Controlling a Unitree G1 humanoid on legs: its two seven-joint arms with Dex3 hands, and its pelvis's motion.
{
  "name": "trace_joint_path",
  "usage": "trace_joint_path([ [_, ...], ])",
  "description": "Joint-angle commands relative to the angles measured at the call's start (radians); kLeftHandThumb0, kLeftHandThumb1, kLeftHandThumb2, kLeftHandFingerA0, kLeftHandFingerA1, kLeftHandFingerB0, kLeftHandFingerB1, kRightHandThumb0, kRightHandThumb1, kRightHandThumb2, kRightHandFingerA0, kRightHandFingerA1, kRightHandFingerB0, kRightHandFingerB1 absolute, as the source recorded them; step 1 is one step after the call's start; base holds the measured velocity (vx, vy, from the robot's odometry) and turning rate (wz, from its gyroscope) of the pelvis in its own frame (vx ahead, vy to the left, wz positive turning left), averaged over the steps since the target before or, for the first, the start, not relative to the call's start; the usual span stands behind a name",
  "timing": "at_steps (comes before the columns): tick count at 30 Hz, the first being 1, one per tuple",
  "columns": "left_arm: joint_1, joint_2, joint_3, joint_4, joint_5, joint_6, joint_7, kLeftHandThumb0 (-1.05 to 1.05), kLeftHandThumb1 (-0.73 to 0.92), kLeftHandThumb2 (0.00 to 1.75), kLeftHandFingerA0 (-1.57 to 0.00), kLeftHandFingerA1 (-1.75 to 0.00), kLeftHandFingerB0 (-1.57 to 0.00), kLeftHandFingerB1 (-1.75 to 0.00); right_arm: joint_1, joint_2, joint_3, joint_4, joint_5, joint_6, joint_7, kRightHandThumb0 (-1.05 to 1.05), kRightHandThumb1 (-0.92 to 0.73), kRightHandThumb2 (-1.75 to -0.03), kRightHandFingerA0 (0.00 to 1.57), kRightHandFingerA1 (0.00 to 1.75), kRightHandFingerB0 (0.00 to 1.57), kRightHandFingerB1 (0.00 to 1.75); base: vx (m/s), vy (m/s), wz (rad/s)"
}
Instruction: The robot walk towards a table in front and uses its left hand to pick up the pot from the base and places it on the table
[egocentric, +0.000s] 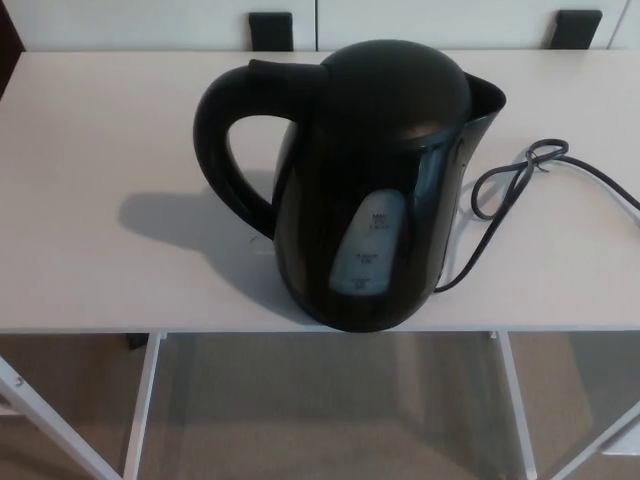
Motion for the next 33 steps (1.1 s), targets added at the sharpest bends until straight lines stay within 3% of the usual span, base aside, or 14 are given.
trace_joint_path([
  [1,-0.009,0.011,-0.002,0.01,0.017,-0.004,0.005,-0.35,0.51,0.55,-0.54,-0.43,-0.43,-0.38,-0.007,-0.013,0.002,0.001,-0.007,0.0,0.003,-0.63,-0.66,-0.61,0.8,0.55,0.54,0.44,0.0,0.0,0.0],
  [6,-0.016,0.011,-0.004,0.018,0.02,-0.013,0.005,-0.35,0.52,0.55,-0.52,-0.43,-0.44,-0.38,-0.013,-0.014,0.007,0.003,-0.01,0.012,0.0,-0.64,-0.66,-0.61,0.8,0.54,0.54,0.43,0.0,0.0,0.0],
  [8,-0.166,0.003,0.045,0.182,-0.023,-0.029,0.028,-0.24,0.54,0.56,-0.54,-0.55,-0.35,-0.37,-0.021,-0.005,0.018,0.006,-0.021,0.026,-0.013,-0.63,-0.66,-0.61,0.8,0.54,0.54,0.43,0.0,0.0,0.0],
  [10,-0.172,-0.002,0.08,0.187,-0.058,-0.033,0.008,-0.24,0.54,0.56,-0.54,-0.55,-0.35,-0.37,-0.023,-0.004,0.021,0.006,-0.023,0.029,-0.015,-0.63,-0.66,-0.61,0.8,0.54,0.54,0.43,-0.01,-0.002,0.05],
  [11,-0.162,-0.004,0.116,0.157,-0.094,-0.016,-0.001,-0.23,0.54,0.56,-0.35,-0.47,-0.31,-0.34,-0.02,-0.003,0.02,0.006,-0.02,0.031,-0.014,-0.63,-0.66,-0.61,0.81,0.55,0.54,0.43,0.0,0.0,0.0],
  [18,-0.133,0.019,0.262,0.037,-0.176,0.089,-0.018,-0.19,0.54,0.56,-0.37,-0.48,-0.32,-0.34,-0.014,-0.005,0.007,0.005,-0.011,0.023,-0.006,-0.63,-0.66,-0.6,0.8,0.55,0.55,0.45,0.0,0.0,0.0],
  [20,-0.145,0.173,0.437,0.123,-0.267,0.084,-0.021,-0.2,0.49,0.54,-0.55,-0.54,-0.37,-0.35,-0.018,-0.01,0.006,0.003,-0.011,0.029,-0.009,-0.62,-0.65,-0.6,0.82,0.56,0.56,0.44,0.0,0.0,0.0],
  [23,-0.163,0.226,0.506,0.165,-0.278,0.092,-0.019,-0.22,0.49,0.55,-0.52,-0.52,-0.35,-0.34,-0.023,-0.013,0.005,0.003,-0.011,0.029,-0.01,-0.62,-0.65,-0.6,0.82,0.56,0.56,0.45,0.0,0.0,0.0],
  [24,-0.169,0.305,0.549,0.208,-0.28,0.074,-0.021,-0.22,0.56,0.56,-0.41,-0.49,-0.26,-0.31,-0.028,-0.014,0.006,0.002,-0.012,0.033,-0.007,-0.63,-0.66,-0.6,0.82,0.56,0.56,0.45,0.0,0.0,0.0],
  [26,-0.178,0.319,0.562,0.23,-0.273,0.069,-0.03,-0.22,0.56,0.56,-0.41,-0.49,-0.26,-0.31,-0.029,-0.014,0.006,0.002,-0.012,0.033,-0.007,-0.63,-0.66,-0.6,0.82,0.56,0.56,0.45,0.0,0.0,0.0],
  [27,-0.208,0.401,0.602,0.273,-0.278,0.053,-0.001,-0.18,0.37,0.86,-0.33,-0.61,-0.12,-0.49,-0.039,-0.015,0.001,0.004,-0.007,0.043,0.008,-0.62,-0.66,-0.61,0.83,0.56,0.56,0.43,0.0,0.0,0.0],
  [28,-0.219,0.42,0.613,0.281,-0.281,0.056,0.004,-0.23,0.51,0.55,-0.47,-0.47,-0.27,-0.31,-0.041,-0.014,-0.001,0.005,-0.004,0.048,0.011,-0.62,-0.65,-0.61,0.81,0.54,0.57,0.43,0.0,0.0,0.0],
  [31,-0.24,0.442,0.627,0.308,-0.279,0.058,0.0,-0.23,0.51,0.55,-0.47,-0.47,-0.27,-0.31,-0.042,-0.012,-0.006,0.006,-0.002,0.054,0.015,-0.62,-0.65,-0.61,0.81,0.54,0.57,0.43,0.0,0.0,0.0],
  [33,-0.245,0.45,0.648,0.075,-0.311,0.111,0.029,-0.22,0.5,0.55,-0.43,-0.42,-0.32,-0.32,-0.044,-0.005,-0.005,0.007,-0.006,0.062,0.012,-0.62,-0.65,-0.6,0.79,0.55,0.57,0.43,0.0,0.0,0.0],
])
